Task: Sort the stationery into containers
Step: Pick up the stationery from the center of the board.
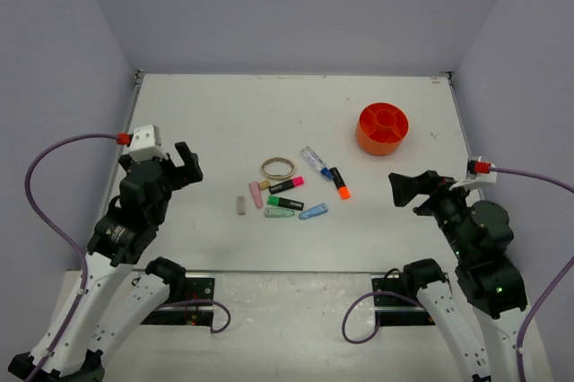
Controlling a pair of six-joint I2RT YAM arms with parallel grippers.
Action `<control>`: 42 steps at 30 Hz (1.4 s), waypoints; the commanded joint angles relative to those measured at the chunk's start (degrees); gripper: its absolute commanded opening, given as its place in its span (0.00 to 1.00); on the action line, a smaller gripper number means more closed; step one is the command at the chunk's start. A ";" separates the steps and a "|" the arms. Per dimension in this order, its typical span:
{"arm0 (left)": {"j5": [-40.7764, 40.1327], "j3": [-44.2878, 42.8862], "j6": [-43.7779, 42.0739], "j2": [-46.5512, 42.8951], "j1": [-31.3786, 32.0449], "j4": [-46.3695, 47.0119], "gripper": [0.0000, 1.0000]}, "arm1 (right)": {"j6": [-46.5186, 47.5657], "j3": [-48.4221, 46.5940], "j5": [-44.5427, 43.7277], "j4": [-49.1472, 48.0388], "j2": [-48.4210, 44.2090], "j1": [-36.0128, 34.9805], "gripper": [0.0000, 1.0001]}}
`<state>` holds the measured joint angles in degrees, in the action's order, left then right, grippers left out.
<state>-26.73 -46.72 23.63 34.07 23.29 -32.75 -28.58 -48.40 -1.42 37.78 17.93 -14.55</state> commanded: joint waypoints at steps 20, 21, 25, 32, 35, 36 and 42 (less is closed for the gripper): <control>-0.75 -2.90 11.06 9.51 0.06 -4.58 1.00 | -0.82 1.70 0.84 3.40 0.65 0.28 0.99; 0.35 -3.22 11.83 10.77 0.09 -4.36 1.00 | -0.60 1.85 1.10 3.44 1.03 0.31 0.99; 8.69 -6.32 13.37 19.66 0.39 -0.53 1.00 | -0.13 1.91 3.49 3.41 2.58 0.31 0.99; 1.85 -18.60 18.33 42.85 13.39 3.34 1.00 | 0.50 2.25 6.30 3.13 3.47 0.31 0.99; 0.09 -24.63 18.38 54.77 16.17 3.78 1.00 | -0.17 2.97 7.28 2.64 2.80 0.31 0.99; -0.06 -28.94 18.31 58.49 17.27 3.03 1.00 | -0.31 3.11 8.13 2.49 2.66 0.31 0.99; -0.62 -51.83 18.21 78.68 22.20 -1.41 1.00 | 0.02 3.63 9.11 2.47 2.45 0.23 0.99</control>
<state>-24.81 -85.04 40.32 103.96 42.54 -32.67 -28.93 -45.26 5.81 41.17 20.84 -14.55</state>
